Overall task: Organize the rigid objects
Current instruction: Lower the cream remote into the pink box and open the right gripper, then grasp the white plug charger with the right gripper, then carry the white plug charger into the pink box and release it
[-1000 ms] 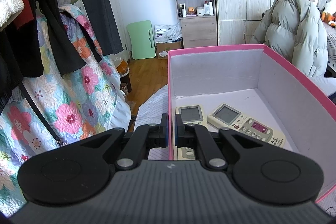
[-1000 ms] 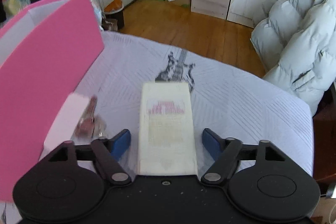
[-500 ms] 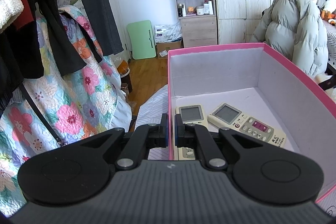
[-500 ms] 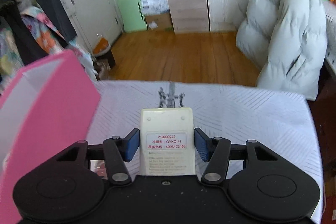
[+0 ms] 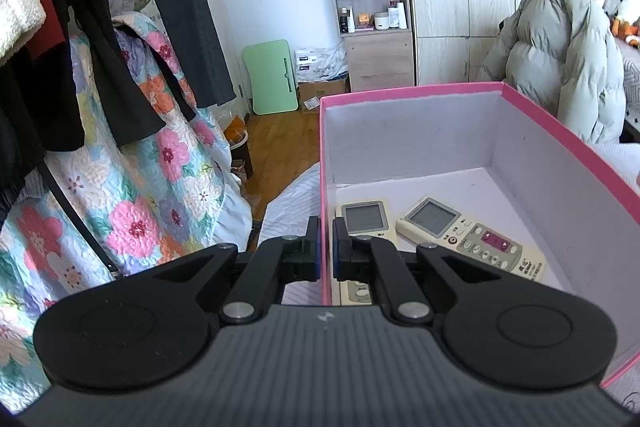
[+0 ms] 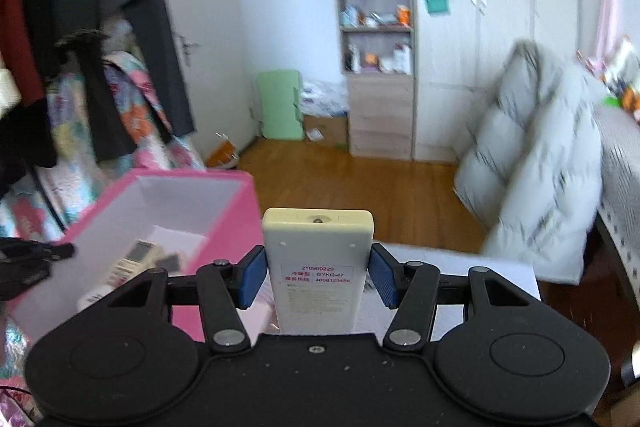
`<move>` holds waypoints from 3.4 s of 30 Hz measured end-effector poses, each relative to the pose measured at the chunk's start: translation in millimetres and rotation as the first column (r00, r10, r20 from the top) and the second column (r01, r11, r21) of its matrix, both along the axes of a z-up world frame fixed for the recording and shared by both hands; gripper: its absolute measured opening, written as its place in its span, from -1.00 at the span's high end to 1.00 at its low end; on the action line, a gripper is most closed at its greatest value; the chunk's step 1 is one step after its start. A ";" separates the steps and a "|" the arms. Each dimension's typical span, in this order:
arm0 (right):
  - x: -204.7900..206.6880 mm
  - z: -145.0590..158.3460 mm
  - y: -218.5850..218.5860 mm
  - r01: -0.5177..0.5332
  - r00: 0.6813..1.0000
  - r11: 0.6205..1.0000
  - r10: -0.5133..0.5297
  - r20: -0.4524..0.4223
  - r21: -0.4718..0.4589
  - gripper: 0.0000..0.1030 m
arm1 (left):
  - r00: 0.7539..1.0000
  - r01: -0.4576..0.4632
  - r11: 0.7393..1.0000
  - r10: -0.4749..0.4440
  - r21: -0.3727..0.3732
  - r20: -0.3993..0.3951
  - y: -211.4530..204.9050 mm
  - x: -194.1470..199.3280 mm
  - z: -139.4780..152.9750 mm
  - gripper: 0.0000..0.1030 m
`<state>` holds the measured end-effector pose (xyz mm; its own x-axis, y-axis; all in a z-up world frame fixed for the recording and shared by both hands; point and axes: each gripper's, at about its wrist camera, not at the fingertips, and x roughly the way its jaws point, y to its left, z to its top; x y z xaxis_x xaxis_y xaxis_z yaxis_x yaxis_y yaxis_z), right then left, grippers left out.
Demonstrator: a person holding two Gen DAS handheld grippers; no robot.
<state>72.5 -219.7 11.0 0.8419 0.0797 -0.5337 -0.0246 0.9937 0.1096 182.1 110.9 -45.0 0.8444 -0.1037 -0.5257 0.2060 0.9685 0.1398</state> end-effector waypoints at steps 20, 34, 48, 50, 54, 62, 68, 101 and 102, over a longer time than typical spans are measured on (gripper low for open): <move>142.6 -25.4 131.6 -0.419 0.888 0.864 0.454 -0.074 0.279 -0.18 | 1.000 0.003 1.000 -0.003 -0.018 0.000 3.7 0.2 -1.2 0.92; 86.5 -37.3 162.1 -0.611 0.760 0.786 0.615 -0.211 0.093 -0.18 | 1.000 0.007 0.999 -0.007 -0.038 0.002 3.2 -1.2 -3.6 0.92; 65.7 -26.5 132.3 -0.569 0.810 0.822 0.557 -0.185 -0.018 -0.45 | 1.000 0.003 1.000 -0.003 -0.030 -0.002 5.3 0.7 -4.1 0.92; 56.7 -20.8 115.1 -0.536 0.837 0.844 0.532 -0.129 0.008 -0.46 | 1.000 0.001 1.000 -0.001 -0.029 -0.005 5.6 0.8 -4.1 0.92; 26.9 -12.2 74.3 -0.458 0.889 0.888 0.458 0.006 0.043 -0.46 | 1.000 0.001 1.000 -0.001 -0.030 -0.006 6.1 1.2 -4.9 0.92; -8.0 -34.3 -0.8 -0.232 0.967 0.967 0.241 -0.078 0.110 -0.46 | 1.000 -0.002 1.000 0.002 -0.028 -0.008 6.1 1.5 -6.1 0.92; -34.9 -69.6 -23.3 -0.162 0.959 0.975 0.191 -0.207 0.153 -0.46 | 1.000 -0.004 1.000 0.003 -0.026 -0.010 6.0 1.8 -6.2 0.92; -14.2 8.0 65.5 -0.457 0.889 0.889 0.457 -0.005 0.007 0.05 | 1.000 -0.002 1.000 0.002 -0.002 0.000 -1.1 1.7 -4.3 0.92; -5.1 11.2 76.3 -0.505 0.862 0.862 0.506 -0.016 0.039 0.05 | 1.000 -0.001 1.000 0.001 -0.002 0.000 -1.4 1.9 -4.3 0.92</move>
<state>67.4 -143.4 22.2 0.6677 0.5086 -0.5436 -0.5195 0.8414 0.1491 184.0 109.5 -49.3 0.8445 -0.1038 -0.5253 0.2049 0.9690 0.1379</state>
